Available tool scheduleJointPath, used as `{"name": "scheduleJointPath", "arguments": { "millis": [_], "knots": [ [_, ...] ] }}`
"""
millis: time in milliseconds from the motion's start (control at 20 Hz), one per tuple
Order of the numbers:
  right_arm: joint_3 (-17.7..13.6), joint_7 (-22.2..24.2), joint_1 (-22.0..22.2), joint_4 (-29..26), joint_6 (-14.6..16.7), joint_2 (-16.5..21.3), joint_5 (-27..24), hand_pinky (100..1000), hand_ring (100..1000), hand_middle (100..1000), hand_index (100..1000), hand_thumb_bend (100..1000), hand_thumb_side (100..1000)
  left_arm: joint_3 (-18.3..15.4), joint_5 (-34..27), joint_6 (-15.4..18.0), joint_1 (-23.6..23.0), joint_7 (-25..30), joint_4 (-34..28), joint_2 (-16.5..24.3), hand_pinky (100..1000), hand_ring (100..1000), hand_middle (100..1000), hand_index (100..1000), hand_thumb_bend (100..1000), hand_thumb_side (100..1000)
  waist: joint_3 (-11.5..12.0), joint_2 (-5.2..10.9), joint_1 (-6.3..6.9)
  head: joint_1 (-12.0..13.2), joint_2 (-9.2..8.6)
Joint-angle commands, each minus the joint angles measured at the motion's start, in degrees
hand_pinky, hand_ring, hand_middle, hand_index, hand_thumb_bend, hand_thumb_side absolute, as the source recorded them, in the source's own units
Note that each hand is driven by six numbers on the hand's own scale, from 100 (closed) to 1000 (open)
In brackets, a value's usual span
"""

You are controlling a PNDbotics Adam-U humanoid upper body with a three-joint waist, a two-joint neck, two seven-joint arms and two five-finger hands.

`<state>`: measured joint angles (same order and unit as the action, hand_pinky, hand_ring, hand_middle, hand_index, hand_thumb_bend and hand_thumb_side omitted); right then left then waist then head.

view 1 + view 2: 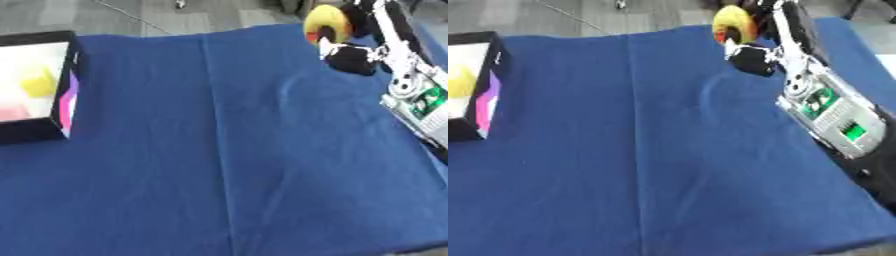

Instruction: Pick up the objects with one hand, pass them to the other hand, and then place them into the box on the other side of the table.

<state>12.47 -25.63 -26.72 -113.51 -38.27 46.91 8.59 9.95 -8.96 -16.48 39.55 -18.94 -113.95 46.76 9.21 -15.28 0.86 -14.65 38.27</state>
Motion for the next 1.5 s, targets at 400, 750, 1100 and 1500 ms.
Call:
{"name": "scheduleJointPath", "arguments": {
  "millis": [400,750,1100,1500],
  "knots": [
    [11.7,-4.2,-3.8,-1.1,-9.0,-12.3,20.0,640,560,329,419,100,100,6.2,3.4,-11.4,8.7,25.6,-0.6,5.5,835,788,800,862,741,541,-1.8,2.55,0.53,3.4,2.23],
    [18.2,-7.9,-4.5,-1.1,-8.1,-15.5,29.8,633,551,336,424,100,100,14.2,5.0,-19.9,13.7,43.2,-0.6,4.6,854,812,820,900,772,398,-2.0,2.82,0.98,3.7,2.45],
    [22.2,-9.6,-6.0,-1.1,-4.1,-16.5,32.7,629,546,345,429,100,100,23.2,9.4,-27.0,19.5,47.3,-0.6,0.7,880,843,853,958,871,418,-1.8,3.15,1.30,4.5,2.66],
    [25.7,-12.1,-5.9,-1.1,1.8,-16.6,36.7,642,546,350,432,100,100,29.7,17.6,-34.9,21.8,44.2,-0.6,-3.4,893,858,861,949,860,404,-1.5,3.14,1.59,5.9,2.29]
  ]
}}
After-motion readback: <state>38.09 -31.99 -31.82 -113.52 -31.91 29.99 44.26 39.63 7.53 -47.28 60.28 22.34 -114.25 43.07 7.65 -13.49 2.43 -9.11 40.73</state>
